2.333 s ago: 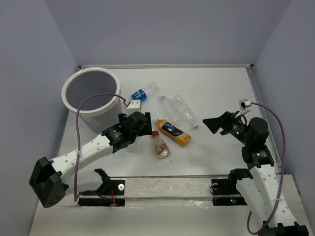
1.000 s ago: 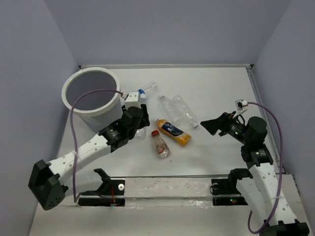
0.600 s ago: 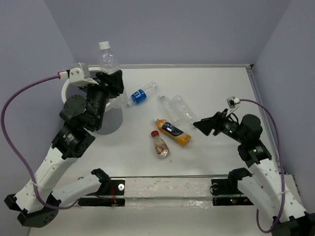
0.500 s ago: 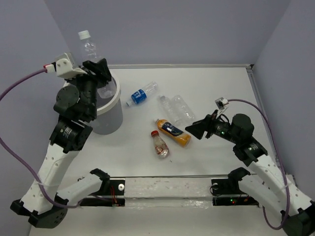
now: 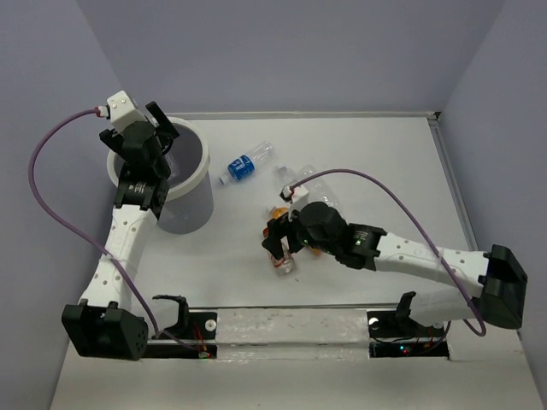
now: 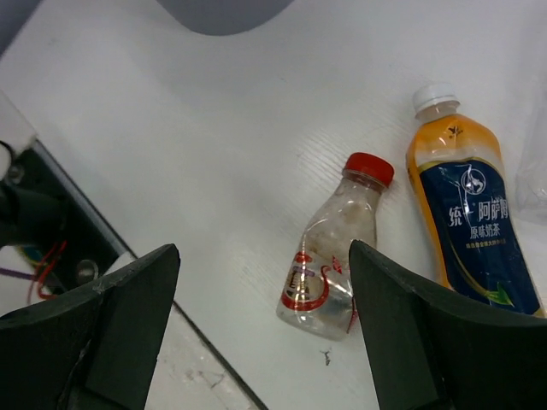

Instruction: Put the plastic bottles in the bin

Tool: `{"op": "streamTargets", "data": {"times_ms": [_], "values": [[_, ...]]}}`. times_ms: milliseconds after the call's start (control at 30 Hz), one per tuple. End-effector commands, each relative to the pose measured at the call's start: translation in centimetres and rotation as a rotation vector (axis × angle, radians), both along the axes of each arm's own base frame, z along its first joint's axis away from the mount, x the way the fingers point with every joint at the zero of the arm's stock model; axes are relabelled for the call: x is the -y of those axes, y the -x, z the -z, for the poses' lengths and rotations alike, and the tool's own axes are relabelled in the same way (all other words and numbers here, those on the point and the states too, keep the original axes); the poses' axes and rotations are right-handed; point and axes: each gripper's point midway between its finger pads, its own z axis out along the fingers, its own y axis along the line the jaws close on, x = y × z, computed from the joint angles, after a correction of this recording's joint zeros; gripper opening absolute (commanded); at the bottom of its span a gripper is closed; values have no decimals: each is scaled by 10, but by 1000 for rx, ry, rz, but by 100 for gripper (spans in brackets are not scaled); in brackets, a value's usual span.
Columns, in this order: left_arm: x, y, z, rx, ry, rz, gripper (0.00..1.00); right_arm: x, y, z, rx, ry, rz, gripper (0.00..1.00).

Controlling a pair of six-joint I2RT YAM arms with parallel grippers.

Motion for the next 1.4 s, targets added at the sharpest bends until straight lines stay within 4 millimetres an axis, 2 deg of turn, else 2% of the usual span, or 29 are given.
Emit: {"op": "streamTargets", "data": {"times_ms": [0, 33, 133, 167, 200, 267, 300, 333, 367, 400, 467, 533, 700, 733, 767, 833, 900, 933, 967, 1100, 1133, 1167, 1233, 1300, 1333, 1367], "values": [[-1, 15, -53, 197, 43, 19, 99, 7, -25, 19, 53, 167, 159, 86], [2, 23, -62, 227, 54, 38, 99, 6, -27, 31, 38, 203, 165, 86], [22, 35, -65, 247, 80, 158, 99, 7, -27, 42, 24, 232, 199, 80], [27, 48, -74, 282, 91, 195, 99, 7, -27, 45, 20, 235, 201, 79], [37, 51, -67, 276, 112, 249, 99, 7, -26, 51, 11, 248, 200, 79], [44, 70, -69, 294, 128, 297, 99, 7, -24, 64, -8, 279, 191, 79], [48, 75, -67, 290, 134, 322, 99, 7, -23, 76, -25, 312, 184, 79], [56, 79, -57, 260, 138, 368, 99, 4, -17, 83, -44, 328, 165, 79], [59, 91, -61, 280, 139, 396, 99, 4, -16, 89, -54, 343, 162, 79], [70, 96, -52, 261, 143, 456, 99, 4, -14, 101, -76, 365, 160, 79], [79, 114, -53, 279, 146, 521, 99, 2, -12, 111, -99, 374, 154, 79], [93, 126, -35, 218, 156, 603, 99, 0, -9, 123, -125, 390, 147, 80], [99, 152, -19, 160, 145, 656, 99, -8, -10, 143, -146, 416, 139, 79], [99, 156, -12, 132, 144, 654, 99, -13, -10, 143, -150, 408, 128, 76], [98, 163, -14, 141, 130, 657, 99, -14, -10, 149, -157, 420, 126, 73], [97, 171, -16, 145, 121, 659, 99, -18, -13, 149, -148, 415, 120, 58], [93, 183, -23, 156, 103, 647, 99, -28, -9, 133, -110, 386, 110, 38], [92, 186, -26, 157, 96, 643, 99, -28, -11, 125, -98, 367, 112, 34], [90, 189, -29, 162, 82, 640, 99, -36, -1, 103, -71, 321, 83, 31], [89, 201, -47, 204, 75, 640, 99, -42, 3, 43, -12, 192, 56, 22], [92, 206, -53, 220, 91, 659, 99, -41, 5, 14, 10, 127, 51, 22], [94, 208, -57, 229, 98, 668, 99, -42, 4, -2, 35, 100, 39, 22], [97, 217, -70, 264, 111, 688, 99, -47, -2, -57, 129, 18, 26, 21], [95, 228, -81, 302, 149, 682, 99, -52, -14, -96, 224, -31, 52, 21], [93, 232, -86, 317, 160, 671, 99, -61, -24, -132, 295, -62, 62, 20], [93, 237, -88, 327, 179, 668, 99, -67, -27, -152, 330, -90, 62, 20]]}}
